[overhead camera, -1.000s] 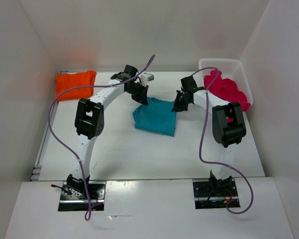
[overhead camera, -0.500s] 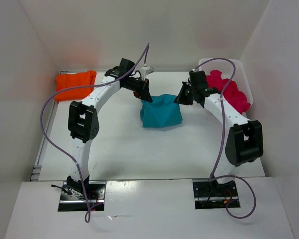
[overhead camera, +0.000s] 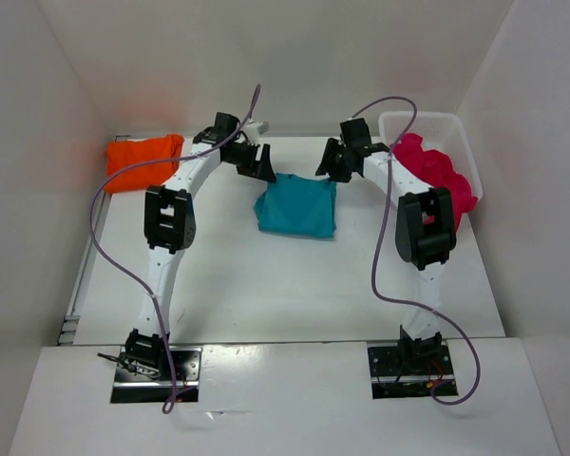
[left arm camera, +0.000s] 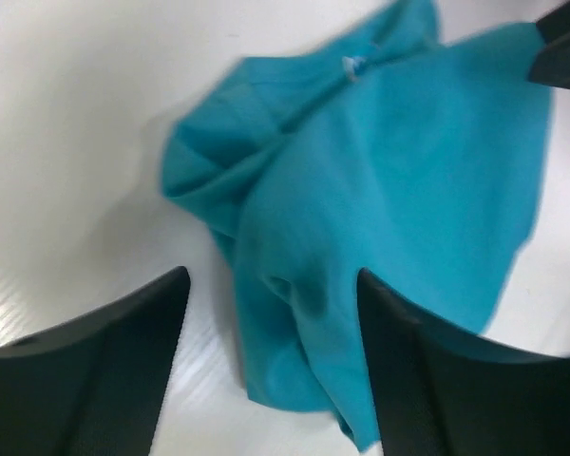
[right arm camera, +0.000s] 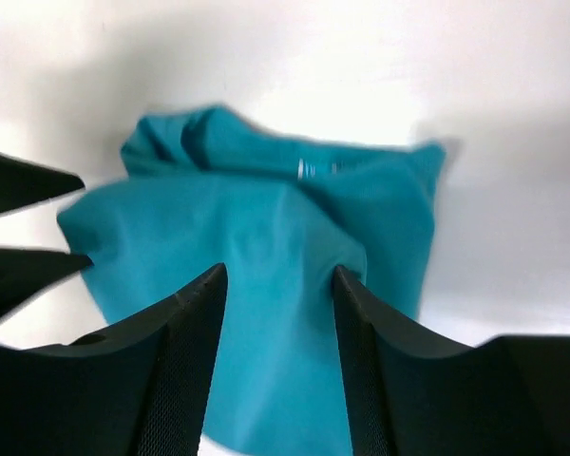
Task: Fold and stack the t-shirts
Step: Fold the long partially folded tshirt into a neat square
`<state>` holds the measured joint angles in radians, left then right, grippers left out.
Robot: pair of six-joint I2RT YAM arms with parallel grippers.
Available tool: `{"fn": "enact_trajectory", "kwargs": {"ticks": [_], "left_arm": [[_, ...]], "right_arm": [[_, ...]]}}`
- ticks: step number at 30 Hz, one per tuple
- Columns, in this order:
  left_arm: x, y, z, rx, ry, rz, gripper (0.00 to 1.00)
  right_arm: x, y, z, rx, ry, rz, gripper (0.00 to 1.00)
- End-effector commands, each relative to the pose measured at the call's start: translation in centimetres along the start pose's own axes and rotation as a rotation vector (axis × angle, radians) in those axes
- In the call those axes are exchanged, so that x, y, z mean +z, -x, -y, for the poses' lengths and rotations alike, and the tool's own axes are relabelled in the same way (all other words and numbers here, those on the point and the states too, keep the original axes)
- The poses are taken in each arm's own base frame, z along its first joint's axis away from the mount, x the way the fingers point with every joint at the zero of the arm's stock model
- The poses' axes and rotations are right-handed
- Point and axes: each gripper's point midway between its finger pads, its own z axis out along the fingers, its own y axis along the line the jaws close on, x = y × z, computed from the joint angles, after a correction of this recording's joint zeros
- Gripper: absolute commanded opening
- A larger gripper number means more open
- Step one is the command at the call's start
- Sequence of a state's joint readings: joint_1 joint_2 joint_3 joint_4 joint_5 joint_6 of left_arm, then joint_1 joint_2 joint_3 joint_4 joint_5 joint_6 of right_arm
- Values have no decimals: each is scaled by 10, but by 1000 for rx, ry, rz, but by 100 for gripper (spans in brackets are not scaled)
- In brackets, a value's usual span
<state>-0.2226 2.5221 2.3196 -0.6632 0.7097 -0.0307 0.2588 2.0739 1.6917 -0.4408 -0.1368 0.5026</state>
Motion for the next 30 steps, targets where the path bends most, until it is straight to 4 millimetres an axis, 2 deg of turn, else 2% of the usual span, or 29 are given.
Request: {"fn": "enact_trajectory", "kwargs": {"ticks": [1,4,5,6,7,8,9,10,11,12,13,16,18,19,20,21,22,23,26,30], "left_arm": [[-3,26,-7,34,99,53,81],[-23,34,-13,42,188,66,87],[-32,33,-16,39,205,60,88],[-46,42,-2,55,206,82,92],[-44,19,-4,33,205,31,96],[-58,24,7,62,206,50,100],[-57,19,11,68,191,56,100],[-56,7,14,65,166,41,100],[-58,1,19,64,153,39,100],[-48,-29,11,25,149,-24,100],[-45,-39,11,9,139,-44,100],[-31,-68,9,-46,87,-91,100],[-21,-68,20,-61,21,-82,100],[-15,-76,15,-76,20,-99,100],[-9,-77,19,-78,13,-106,100],[-7,-76,16,-78,13,-106,100],[0,-85,9,-106,24,-130,100],[2,-80,4,-98,38,-122,100],[12,-95,-1,-134,16,-160,100],[25,-107,30,-166,-158,-188,97]], "right_arm": [[9,31,-4,-22,-25,72,55],[8,29,10,5,-96,89,60],[-1,30,11,16,-107,97,61],[-5,26,12,26,-110,92,65],[-4,12,20,40,-122,72,66],[-16,11,16,39,-102,82,69],[-20,4,16,49,-92,72,72],[-18,-16,28,63,-114,37,74],[-20,-21,28,63,-101,33,74],[-30,-21,26,73,-91,47,76],[-28,-39,37,76,-111,17,80],[-31,-57,45,98,-116,-6,80],[-29,-63,43,108,-94,-20,80],[-24,-67,46,110,-103,-34,76],[-22,-71,46,122,-101,-46,75],[-17,-76,50,123,-108,-57,75],[-17,-76,48,139,-100,-62,73],[-17,-80,50,151,-105,-69,72],[-13,-83,52,165,-113,-78,72],[-13,-88,54,166,-119,-87,71]]}}
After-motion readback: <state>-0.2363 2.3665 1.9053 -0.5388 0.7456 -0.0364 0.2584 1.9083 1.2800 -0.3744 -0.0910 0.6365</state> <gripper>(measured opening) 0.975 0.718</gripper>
